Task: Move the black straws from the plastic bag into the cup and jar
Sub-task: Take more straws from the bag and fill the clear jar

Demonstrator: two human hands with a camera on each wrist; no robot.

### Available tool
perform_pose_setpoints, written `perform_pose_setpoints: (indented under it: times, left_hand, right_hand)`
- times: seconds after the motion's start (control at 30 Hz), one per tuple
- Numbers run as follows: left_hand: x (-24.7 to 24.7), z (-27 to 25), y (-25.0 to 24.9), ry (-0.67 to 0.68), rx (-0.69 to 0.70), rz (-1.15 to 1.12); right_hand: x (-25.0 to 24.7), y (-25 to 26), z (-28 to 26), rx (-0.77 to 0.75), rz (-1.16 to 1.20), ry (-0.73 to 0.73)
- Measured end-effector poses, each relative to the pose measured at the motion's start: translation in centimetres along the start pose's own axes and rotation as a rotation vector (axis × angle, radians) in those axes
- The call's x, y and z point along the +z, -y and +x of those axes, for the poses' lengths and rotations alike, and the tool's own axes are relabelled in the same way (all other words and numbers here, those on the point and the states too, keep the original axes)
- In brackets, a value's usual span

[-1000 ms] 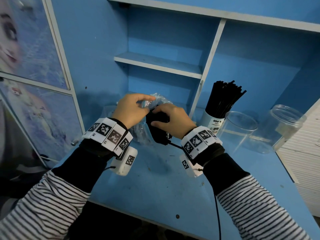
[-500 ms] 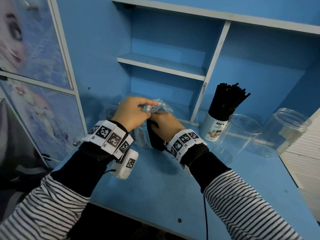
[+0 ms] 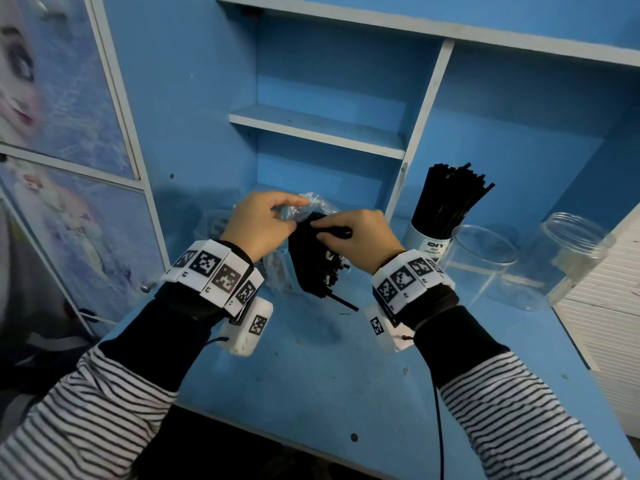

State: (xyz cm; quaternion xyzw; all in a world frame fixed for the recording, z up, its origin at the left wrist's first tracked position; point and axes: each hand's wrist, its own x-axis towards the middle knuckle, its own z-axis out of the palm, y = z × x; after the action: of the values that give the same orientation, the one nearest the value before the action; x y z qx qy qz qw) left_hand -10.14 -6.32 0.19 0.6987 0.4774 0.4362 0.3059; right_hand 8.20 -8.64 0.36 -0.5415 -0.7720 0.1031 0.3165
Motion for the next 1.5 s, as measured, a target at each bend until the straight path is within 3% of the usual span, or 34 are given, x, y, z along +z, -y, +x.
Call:
perform_pose_setpoints:
  times: [0.3,0.47,0.57,0.67,0.9,1.07,1.23,1.5]
  left_hand:
    - [0.2,-1.0,0.3,0.037,0.046,0.111]
    - [1.2,-1.7,-1.3,-0.066,0.241,0.267]
    - [2.8,-1.9,-3.3,0.127,0.327,0.303]
    - [5.0,-1.7,-4.7,0.297,0.324,0.505]
    - [8.9,-0.2,-6.4,0.392,0.238,0.565]
    - [10.2,-0.5,-6.8,0.346,0.254,0.344]
    - [11.8,-0.9,-8.1,0.273,0.186,0.024]
    - [14.3,-3.0,-9.2,0.370,0.050,-0.348]
  right_hand:
    - [-3.8,-1.1,-3.6,0.177,0.221,0.019]
    - [-6.3,-1.8,-5.5,0.205,0.258,0.036]
    - [-7.6,-1.8,-6.2,0.179,0.214,0.050]
    - [-8.7,-1.7,-6.8,0.176,0.174,0.046]
    - [-11.4,-1.5,-8.4,0.145,0.084,0.034]
    - [-14.1,-0.7,-9.0,0.132,0.066,-0.001]
    - [-16.5,1.2,-8.7,0.025,0.238,-0.260]
    - [-14.3,2.5,-7.5,-0.137,0.245,-0.412]
